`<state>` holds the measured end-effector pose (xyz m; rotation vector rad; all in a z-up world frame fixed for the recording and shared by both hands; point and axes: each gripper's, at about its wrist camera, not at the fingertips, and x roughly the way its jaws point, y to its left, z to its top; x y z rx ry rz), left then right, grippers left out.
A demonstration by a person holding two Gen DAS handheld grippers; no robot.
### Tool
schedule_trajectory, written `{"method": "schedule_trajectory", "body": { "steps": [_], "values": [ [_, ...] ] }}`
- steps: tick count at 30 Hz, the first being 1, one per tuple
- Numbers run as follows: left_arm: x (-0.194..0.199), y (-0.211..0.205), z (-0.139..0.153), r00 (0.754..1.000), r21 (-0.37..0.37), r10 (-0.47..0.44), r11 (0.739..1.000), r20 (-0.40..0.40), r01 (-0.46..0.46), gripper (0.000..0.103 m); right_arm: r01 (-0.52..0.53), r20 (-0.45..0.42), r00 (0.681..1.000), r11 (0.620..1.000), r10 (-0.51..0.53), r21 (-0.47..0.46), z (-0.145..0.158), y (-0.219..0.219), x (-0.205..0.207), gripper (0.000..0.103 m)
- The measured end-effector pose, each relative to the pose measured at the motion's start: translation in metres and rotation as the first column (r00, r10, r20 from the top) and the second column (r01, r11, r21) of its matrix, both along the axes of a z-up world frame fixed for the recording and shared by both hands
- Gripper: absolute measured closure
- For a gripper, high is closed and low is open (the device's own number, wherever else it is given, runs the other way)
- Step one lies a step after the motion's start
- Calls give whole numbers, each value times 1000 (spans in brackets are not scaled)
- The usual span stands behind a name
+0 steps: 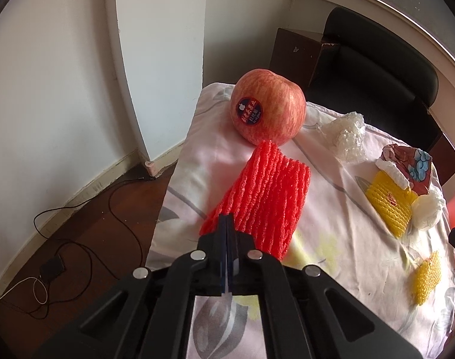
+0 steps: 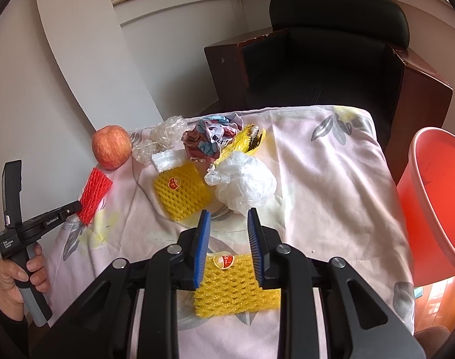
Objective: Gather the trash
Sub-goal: 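Reach the left gripper to the red foam net and close on it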
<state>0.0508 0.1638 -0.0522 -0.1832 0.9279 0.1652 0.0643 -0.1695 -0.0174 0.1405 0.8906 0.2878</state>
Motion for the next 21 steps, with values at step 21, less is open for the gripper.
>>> {"method": "schedule_trajectory", "body": {
  "steps": [21],
  "values": [
    [-8, 10, 17, 999, -125, -33, 991, 32, 37, 69, 2, 9, 1000, 1000, -2, 5, 3, -1, 20, 59]
  ]
}}
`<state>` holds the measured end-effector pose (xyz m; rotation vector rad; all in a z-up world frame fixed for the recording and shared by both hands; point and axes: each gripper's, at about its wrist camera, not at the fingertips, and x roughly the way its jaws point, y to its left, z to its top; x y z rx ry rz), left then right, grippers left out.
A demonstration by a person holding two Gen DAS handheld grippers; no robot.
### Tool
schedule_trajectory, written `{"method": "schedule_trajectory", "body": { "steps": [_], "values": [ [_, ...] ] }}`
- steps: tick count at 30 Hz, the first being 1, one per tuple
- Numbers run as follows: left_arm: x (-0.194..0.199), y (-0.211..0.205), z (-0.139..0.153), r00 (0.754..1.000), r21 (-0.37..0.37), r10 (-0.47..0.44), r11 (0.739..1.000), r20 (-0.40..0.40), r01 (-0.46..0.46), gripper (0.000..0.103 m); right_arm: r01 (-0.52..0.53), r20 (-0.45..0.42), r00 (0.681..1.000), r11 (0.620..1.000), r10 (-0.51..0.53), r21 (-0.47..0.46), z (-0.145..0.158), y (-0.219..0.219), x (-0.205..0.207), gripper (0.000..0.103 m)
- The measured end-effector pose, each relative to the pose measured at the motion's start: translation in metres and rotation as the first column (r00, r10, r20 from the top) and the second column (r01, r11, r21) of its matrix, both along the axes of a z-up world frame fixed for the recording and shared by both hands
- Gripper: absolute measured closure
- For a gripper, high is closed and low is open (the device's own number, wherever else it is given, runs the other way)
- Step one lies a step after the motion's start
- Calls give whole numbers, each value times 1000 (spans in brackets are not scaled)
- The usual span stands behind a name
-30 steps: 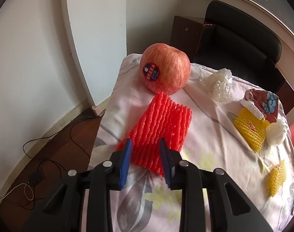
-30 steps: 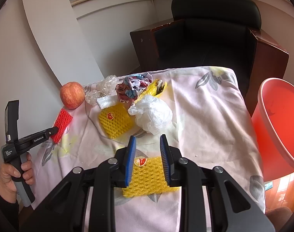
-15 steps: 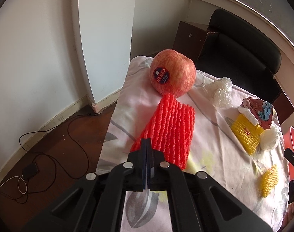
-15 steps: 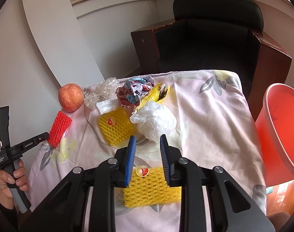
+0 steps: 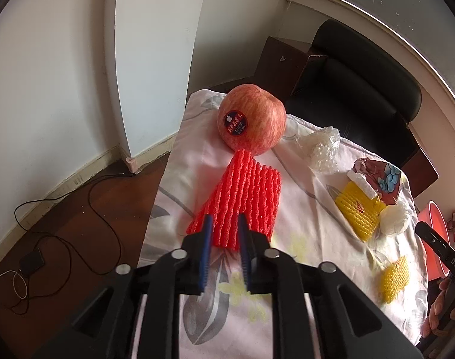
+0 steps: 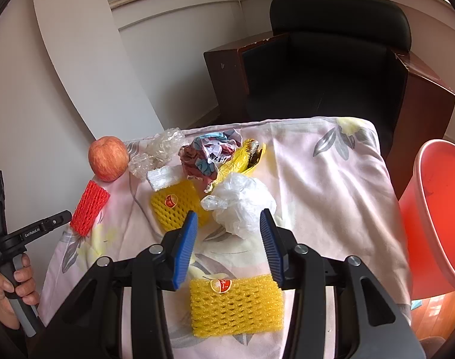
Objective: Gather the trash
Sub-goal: 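Reach the left gripper to the red foam net and close on it, then grasp the white plastic bag with the right gripper while the left gripper holds the red net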
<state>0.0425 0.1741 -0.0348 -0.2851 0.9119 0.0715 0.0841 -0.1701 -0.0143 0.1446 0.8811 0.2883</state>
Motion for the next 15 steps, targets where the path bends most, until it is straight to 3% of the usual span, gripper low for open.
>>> {"method": "schedule_trajectory", "body": {
  "steps": [2, 10, 15],
  "values": [
    [4, -1, -2, 1000, 15, -2, 1000, 7, 2, 62, 2, -2, 1000, 1000, -2, -4, -1, 1, 2, 59],
    [21, -7, -23, 999, 96, -12, 995, -34, 15, 63, 10, -11, 1000, 1000, -11, -14, -2, -2, 13, 59],
    [16, -7, -20, 1000, 121, -12, 993, -21, 14, 97, -5, -35, 999, 999, 4, -31, -8, 1, 21, 59]
  ]
}}
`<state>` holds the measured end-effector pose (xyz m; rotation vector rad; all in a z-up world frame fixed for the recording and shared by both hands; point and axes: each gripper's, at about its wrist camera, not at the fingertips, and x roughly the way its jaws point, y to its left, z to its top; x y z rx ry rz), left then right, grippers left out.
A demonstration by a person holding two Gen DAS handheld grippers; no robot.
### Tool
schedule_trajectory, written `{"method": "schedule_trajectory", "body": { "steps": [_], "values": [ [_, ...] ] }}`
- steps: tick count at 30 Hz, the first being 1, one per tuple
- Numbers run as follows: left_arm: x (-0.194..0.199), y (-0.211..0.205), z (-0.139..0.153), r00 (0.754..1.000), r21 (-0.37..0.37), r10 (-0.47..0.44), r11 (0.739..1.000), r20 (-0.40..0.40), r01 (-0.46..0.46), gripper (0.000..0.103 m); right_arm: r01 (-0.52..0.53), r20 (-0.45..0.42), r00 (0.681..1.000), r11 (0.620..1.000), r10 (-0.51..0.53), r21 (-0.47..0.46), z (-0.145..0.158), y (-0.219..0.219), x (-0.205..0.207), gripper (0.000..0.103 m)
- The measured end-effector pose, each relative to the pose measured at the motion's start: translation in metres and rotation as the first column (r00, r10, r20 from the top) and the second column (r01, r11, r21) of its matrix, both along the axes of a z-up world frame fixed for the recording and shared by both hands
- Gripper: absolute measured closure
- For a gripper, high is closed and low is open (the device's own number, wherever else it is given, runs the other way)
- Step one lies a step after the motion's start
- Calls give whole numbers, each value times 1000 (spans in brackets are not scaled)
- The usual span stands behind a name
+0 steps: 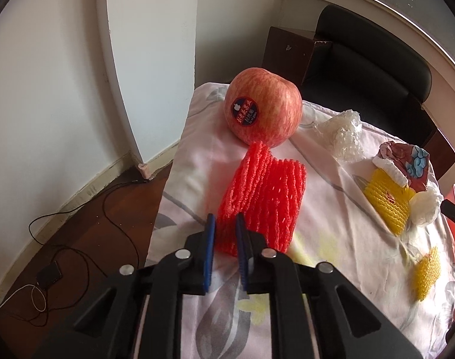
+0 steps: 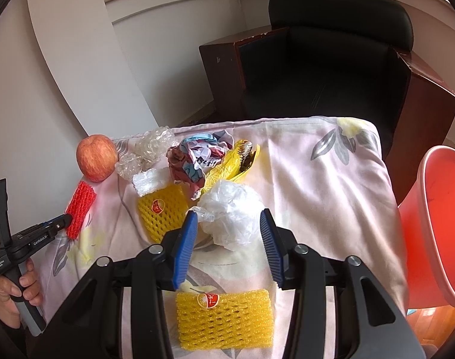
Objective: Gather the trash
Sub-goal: 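Grasp the white plastic bag with the right gripper while the left gripper holds the red net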
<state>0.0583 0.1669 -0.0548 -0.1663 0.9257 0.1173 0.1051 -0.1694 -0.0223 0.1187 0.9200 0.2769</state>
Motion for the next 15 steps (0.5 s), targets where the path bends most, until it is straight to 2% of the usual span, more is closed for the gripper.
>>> {"method": "schedule_trajectory", "body": {
  "steps": [9, 15],
  "values": [
    [-18, 8, 16, 1000, -88, 19, 996, 17, -17, 98, -5, -26, 1000, 999, 4, -39, -15, 4, 10, 57],
    [-28, 3, 30, 999, -98, 1, 995, 43, 3, 98, 11, -25, 1000, 999, -12, -30, -23, -2, 14, 57]
  ]
}}
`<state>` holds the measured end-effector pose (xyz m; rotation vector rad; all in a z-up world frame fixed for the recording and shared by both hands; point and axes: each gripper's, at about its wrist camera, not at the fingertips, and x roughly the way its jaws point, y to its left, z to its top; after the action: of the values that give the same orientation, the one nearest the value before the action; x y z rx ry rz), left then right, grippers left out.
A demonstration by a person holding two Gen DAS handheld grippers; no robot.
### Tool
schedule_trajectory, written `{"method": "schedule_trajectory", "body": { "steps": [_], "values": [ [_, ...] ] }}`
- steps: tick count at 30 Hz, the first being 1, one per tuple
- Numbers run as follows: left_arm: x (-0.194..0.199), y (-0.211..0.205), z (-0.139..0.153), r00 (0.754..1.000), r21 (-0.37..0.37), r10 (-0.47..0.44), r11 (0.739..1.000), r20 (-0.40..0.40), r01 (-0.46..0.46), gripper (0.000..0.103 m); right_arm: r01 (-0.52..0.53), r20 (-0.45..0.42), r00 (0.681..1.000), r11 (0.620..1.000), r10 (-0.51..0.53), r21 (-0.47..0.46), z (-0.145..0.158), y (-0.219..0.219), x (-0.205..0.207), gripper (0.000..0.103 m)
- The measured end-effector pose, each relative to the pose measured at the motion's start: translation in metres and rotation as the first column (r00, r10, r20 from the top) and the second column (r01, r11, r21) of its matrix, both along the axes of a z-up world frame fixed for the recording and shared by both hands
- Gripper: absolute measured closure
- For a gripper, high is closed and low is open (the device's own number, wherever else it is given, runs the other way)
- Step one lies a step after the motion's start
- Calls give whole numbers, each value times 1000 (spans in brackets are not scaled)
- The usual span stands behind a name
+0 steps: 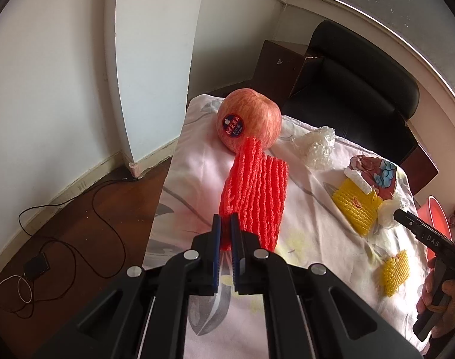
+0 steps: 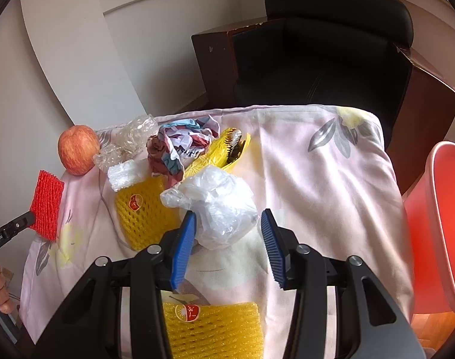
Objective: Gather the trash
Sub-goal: 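Grasp the white plastic bag with the right gripper while the left gripper holds the red net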
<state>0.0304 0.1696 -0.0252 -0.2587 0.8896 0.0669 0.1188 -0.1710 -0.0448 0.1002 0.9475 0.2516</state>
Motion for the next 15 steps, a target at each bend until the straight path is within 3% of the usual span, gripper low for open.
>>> {"method": "schedule_trajectory", "body": {
  "steps": [2, 4, 8, 15],
  "values": [
    [-2, -3, 2, 1000, -2, -5, 1000, 2, 5, 98, -10, -11, 1000, 1000, 11, 12, -1, 1, 2, 58],
    [-4, -6, 4, 1000, -3, -10, 1000, 3, 10, 98, -24, -11, 1000, 1000, 24, 8, -2, 2, 2, 69],
    [-8, -12, 6, 1000, -4, -20, 1000, 6, 20, 98, -51, -6, 999, 999, 51, -13, -1, 6, -4, 80],
    [-12, -20, 11, 999, -4, -32, 999, 15, 32, 98, -70, 28, 997, 998, 70, 2, 15, 6, -21, 83]
  ]
}}
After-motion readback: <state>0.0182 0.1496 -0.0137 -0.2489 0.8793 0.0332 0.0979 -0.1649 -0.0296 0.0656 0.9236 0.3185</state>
